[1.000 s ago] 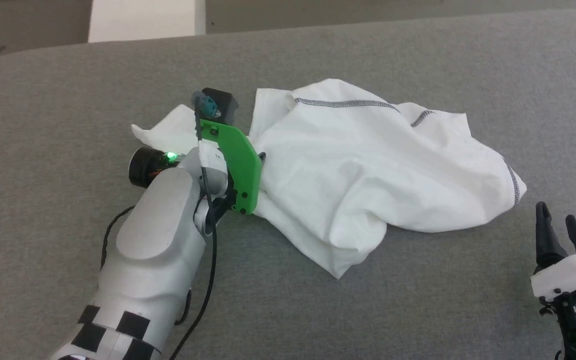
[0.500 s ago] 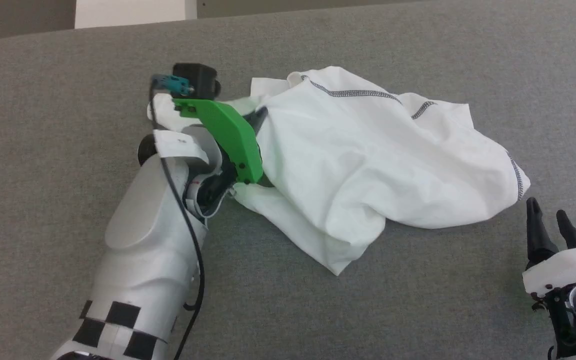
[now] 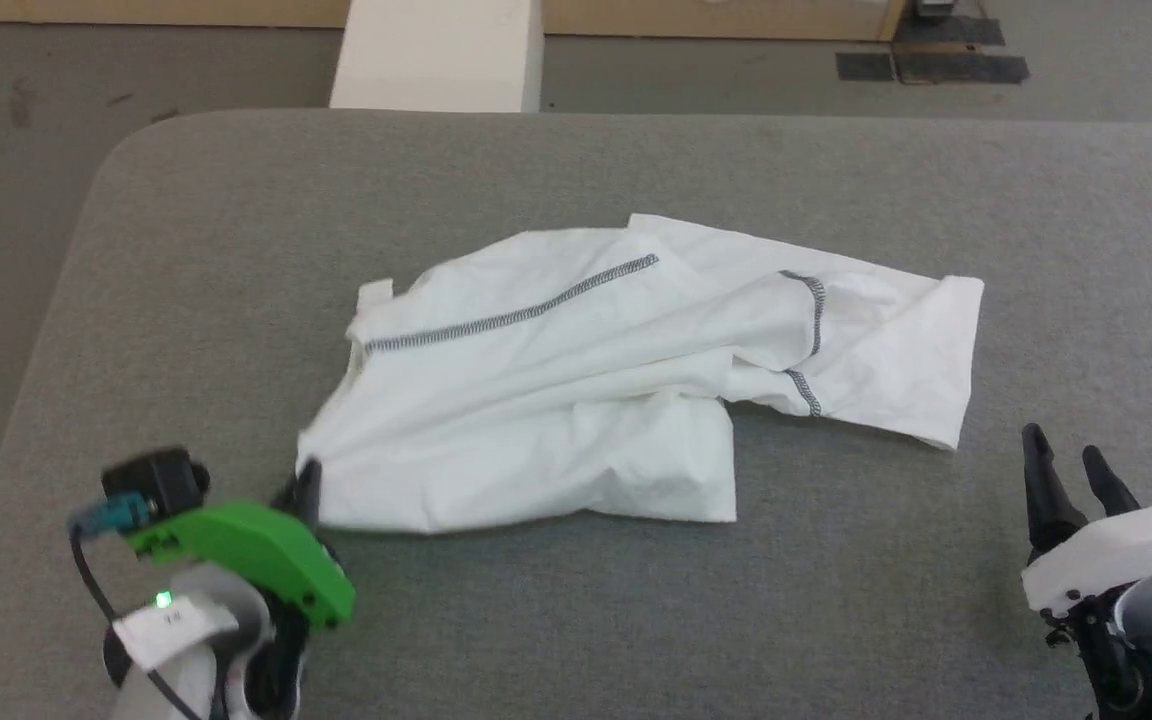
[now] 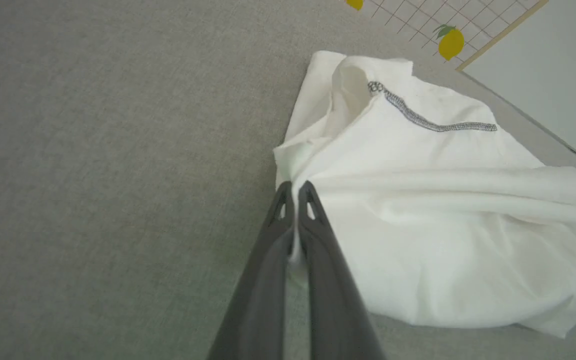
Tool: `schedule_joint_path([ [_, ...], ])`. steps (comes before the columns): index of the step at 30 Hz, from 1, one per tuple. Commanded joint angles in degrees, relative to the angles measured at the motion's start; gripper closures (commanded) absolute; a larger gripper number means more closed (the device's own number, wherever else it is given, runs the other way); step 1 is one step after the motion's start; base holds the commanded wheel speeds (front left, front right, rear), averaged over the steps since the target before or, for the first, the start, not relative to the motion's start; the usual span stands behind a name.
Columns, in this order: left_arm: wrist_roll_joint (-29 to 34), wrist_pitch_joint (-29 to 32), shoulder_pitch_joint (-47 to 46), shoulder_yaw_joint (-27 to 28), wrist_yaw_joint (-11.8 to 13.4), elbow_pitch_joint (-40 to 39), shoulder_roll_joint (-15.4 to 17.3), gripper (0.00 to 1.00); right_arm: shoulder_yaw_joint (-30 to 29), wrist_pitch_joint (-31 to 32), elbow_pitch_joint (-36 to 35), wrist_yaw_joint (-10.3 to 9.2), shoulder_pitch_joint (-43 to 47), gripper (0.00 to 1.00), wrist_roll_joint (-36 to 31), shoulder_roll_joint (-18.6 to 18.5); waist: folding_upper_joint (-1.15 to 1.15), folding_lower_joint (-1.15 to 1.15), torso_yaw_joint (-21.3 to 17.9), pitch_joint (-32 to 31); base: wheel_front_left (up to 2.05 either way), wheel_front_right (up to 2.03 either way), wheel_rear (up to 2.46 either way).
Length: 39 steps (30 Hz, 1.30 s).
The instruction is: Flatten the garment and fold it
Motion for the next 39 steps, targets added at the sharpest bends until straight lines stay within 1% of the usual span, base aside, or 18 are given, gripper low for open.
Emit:
schedule_joint_path([
  [1,-0.55,0.89,3.62,-0.24,1.05,-0.99,-0.62,1.00,0.50,0.47,-0.12,-0.06,0.43,0.00,-0.20,0.00,0.00,0.00,3.65,-3.29,0.00,0.00,0.00],
  [3,-1.63,1.78,7.70,-0.80,1.73,-1.59,-2.01,1.00,0.84,0.69,-0.08,-0.06,0.45,0.00,-0.13,0.00,0.00,0.00,4.25,-3.68,0.00,0.00,0.00],
  [6,-4.31,3.47,11.27,-1.53,1.70,-2.26,-3.95,1.00,1.34,1.28,0.02,-0.06,0.85,0.00,-0.35,0.01,0.00,0.00,5.04,-4.24,0.00,0.00,0.00],
  [7,-5.00,3.44,11.49,-1.34,1.53,-2.57,-4.23,0.96,1.60,1.54,-0.02,-0.06,0.94,0.00,-0.48,0.01,0.00,0.00,5.17,-4.32,0.00,0.00,0.00],
  [8,-6.52,2.85,11.31,-0.60,1.04,-3.39,-4.81,0.46,1.91,1.78,-0.15,-0.06,0.96,0.00,-0.71,0.01,0.00,0.00,5.33,-4.46,0.00,0.00,0.00],
  [9,-7.06,2.25,11.04,-0.07,0.81,-3.95,-4.96,0.00,2.07,1.92,-0.27,-0.06,0.87,0.00,-0.92,0.01,0.00,0.00,5.41,-4.53,0.00,0.00,0.00],
  [12,-6.81,-1.45,8.96,2.38,-0.06,-6.91,-4.13,0.00,2.80,3.72,-0.87,-0.06,-0.37,0.00,-3.62,0.01,0.00,0.00,5.51,-4.80,0.00,0.00,0.00],
  [15,-2.88,-6.60,6.81,3.07,-1.31,-8.02,-1.91,0.00,3.24,7.94,-0.85,-0.06,-2.87,0.00,-8.29,0.01,0.00,0.00,5.29,-4.58,0.00,0.00,0.00],
  [16,-0.47,-9.31,6.12,2.88,-1.92,-8.21,-0.91,0.00,3.13,9.95,-0.66,-0.06,-4.20,0.00,-10.68,0.01,0.00,0.00,5.19,-4.40,0.00,0.00,0.00],
  [19,5.50,-18.17,5.01,2.47,-2.85,-8.04,0.25,0.00,2.70,15.84,0.52,-0.06,-7.60,0.00,-16.76,0.01,0.00,0.00,5.22,-3.91,0.00,0.00,0.00],
  [22,10.60,-26.58,4.28,1.13,-3.52,-7.09,0.24,0.00,1.05,20.06,2.22,-0.06,-11.04,0.00,-22.02,0.01,0.00,0.00,5.76,-2.90,0.00,0.00,0.00],
  [23,11.57,-27.91,4.07,0.57,-4.04,-7.01,-0.01,0.00,0.20,20.75,2.94,-0.06,-11.76,0.00,-22.86,0.01,0.00,0.00,6.14,-2.58,0.00,0.00,0.00],
  [26,15.41,-29.90,3.28,-0.29,-5.05,-7.22,-0.96,0.00,-2.83,22.48,5.23,-0.06,-13.49,0.00,-26.68,0.01,0.00,0.00,7.50,-1.03,0.00,0.00,0.00],
  [30,18.42,-30.13,3.08,1.50,-6.17,-9.57,-3.36,0.00,-3.89,24.31,8.35,-0.06,-14.71,0.00,-28.19,0.01,0.00,0.00,8.51,1.27,0.00,0.00,0.00],
  [36,19.82,-30.15,2.75,3.96,-9.25,-10.35,-6.22,0.00,-1.68,24.36,11.50,-0.06,-15.10,0.00,-23.69,0.01,0.00,0.00,9.37,3.49,0.00,0.00,0.00],
  [37,20.01,-30.15,2.68,4.41,-9.65,-10.31,-6.54,0.00,-1.31,23.89,11.52,-0.06,-15.25,0.73,-22.98,0.01,0.00,0.00,9.28,3.64,0.00,0.00,0.00],
  [38,20.15,-30.15,2.62,4.69,-9.94,-10.23,-6.77,0.00,-1.17,23.33,11.30,-0.06,-15.48,1.00,-22.58,0.01,0.00,0.00,9.16,3.76,0.00,0.00,0.00],
  [39,20.32,-30.15,2.49,5.03,-10.26,-10.15,-7.02,0.00,-1.12,22.76,10.90,-0.06,-15.80,1.00,-22.07,0.01,0.00,0.00,8.92,3.88,0.00,0.00,0.00],
])
